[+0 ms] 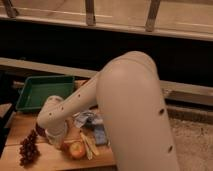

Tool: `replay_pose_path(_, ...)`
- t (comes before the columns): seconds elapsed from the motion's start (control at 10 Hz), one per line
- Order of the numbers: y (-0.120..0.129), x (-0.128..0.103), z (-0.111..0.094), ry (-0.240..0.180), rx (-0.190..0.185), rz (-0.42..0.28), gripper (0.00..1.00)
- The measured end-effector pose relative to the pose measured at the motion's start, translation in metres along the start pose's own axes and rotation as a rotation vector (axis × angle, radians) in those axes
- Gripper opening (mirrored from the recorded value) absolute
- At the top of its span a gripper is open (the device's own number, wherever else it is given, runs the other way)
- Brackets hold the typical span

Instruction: Place pepper in table surface

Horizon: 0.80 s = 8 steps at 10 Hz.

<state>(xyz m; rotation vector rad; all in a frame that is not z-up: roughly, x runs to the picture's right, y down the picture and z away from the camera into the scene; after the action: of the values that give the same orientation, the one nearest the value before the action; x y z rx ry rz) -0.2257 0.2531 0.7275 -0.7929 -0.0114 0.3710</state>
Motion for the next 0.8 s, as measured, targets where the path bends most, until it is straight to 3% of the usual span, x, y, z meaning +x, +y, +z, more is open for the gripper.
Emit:
replay_pose_path(0.2,0.001,-0.008,-0.027,-0.041,-0.003,-0.095,0.13)
replay_pose_path(0.5,-0.009,-0.017,-0.077,-0.154,0.017,-0.192,0.13)
replay_pose_path(0.8,-0.050,-0.019,-0.109,-0.205,0.069,-0.166,0.13)
